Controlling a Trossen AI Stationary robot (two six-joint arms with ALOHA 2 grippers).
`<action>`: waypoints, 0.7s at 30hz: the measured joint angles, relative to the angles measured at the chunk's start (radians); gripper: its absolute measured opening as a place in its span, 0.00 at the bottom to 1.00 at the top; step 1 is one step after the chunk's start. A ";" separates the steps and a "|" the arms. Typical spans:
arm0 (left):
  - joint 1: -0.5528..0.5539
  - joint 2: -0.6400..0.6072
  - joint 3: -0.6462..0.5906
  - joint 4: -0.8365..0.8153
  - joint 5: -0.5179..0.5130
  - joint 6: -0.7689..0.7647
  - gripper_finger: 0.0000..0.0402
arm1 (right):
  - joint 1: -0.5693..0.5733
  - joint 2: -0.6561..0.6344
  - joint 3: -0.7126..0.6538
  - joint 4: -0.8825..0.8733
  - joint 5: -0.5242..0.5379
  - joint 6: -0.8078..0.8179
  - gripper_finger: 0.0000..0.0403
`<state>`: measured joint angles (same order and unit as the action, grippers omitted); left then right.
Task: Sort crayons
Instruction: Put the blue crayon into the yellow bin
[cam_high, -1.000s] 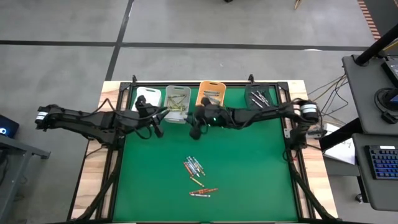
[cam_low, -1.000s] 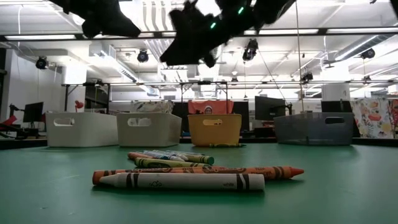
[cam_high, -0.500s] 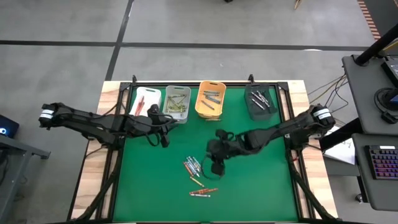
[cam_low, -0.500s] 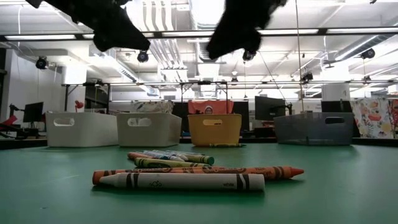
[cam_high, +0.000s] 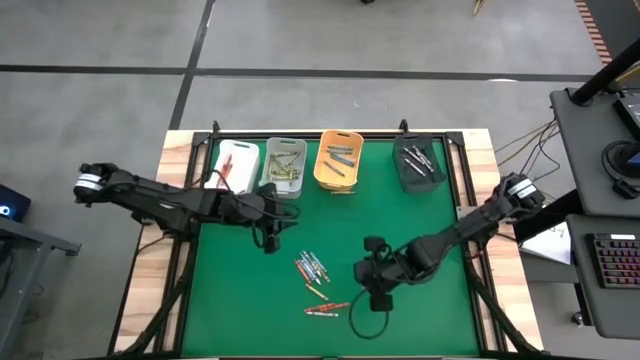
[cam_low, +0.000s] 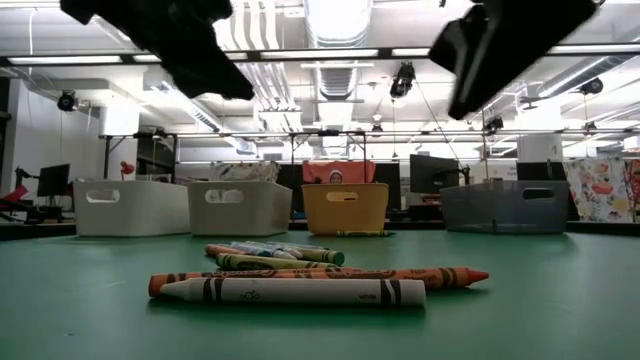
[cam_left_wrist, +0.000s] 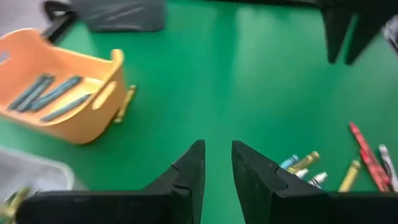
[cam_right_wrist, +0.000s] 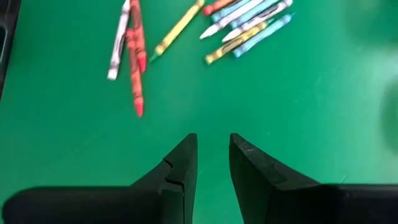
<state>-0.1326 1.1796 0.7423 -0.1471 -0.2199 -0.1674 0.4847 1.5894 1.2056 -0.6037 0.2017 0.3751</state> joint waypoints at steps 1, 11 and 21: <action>0.000 0.018 0.011 -0.001 0.013 0.025 0.15 | 0.011 0.000 -0.008 0.003 0.000 0.004 0.20; -0.005 0.229 0.094 -0.002 0.163 0.333 0.15 | 0.072 0.000 -0.116 0.039 0.009 0.121 0.17; -0.021 0.451 0.149 -0.010 0.266 0.427 0.15 | 0.070 0.000 -0.191 0.172 0.012 0.111 0.17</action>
<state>-0.1533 1.6311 0.8910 -0.1573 0.0466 0.2595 0.5545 1.5894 1.0143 -0.4319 0.2134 0.4859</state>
